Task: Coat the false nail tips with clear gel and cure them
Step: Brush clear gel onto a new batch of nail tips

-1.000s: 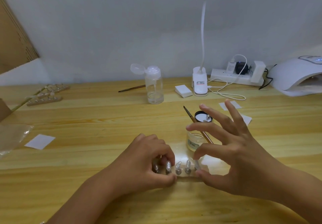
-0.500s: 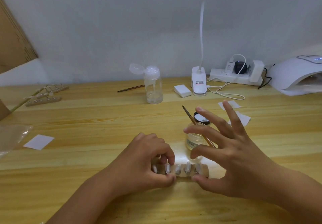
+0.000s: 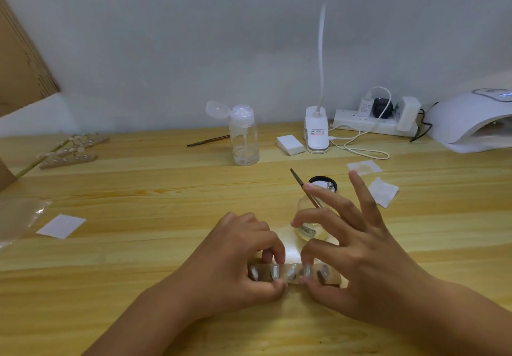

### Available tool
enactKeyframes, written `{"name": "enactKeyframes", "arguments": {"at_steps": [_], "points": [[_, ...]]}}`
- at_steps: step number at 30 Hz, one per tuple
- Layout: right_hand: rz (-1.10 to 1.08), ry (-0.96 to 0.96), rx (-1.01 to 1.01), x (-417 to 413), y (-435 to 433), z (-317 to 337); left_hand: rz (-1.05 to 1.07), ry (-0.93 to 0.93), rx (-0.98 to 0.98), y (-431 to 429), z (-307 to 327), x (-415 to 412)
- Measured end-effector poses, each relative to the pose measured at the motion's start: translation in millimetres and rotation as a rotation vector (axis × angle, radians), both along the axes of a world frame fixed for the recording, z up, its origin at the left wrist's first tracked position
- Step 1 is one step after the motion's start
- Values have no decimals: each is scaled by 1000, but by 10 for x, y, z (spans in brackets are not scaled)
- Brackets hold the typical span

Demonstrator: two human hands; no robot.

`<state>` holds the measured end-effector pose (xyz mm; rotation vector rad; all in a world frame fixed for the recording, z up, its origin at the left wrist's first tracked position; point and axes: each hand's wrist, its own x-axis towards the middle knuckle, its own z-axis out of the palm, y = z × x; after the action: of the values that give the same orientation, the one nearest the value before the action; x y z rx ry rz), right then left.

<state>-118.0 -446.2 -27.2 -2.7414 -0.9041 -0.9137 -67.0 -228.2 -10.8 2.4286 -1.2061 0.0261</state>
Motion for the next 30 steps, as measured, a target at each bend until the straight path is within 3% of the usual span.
{"name": "enactKeyframes", "arguments": {"at_steps": [17, 30], "points": [[9, 64, 21, -15, 5, 33, -12, 8, -12, -14, -19, 19], [-23, -57, 21, -15, 109, -19, -45, -22, -19, -34, -25, 1]]}}
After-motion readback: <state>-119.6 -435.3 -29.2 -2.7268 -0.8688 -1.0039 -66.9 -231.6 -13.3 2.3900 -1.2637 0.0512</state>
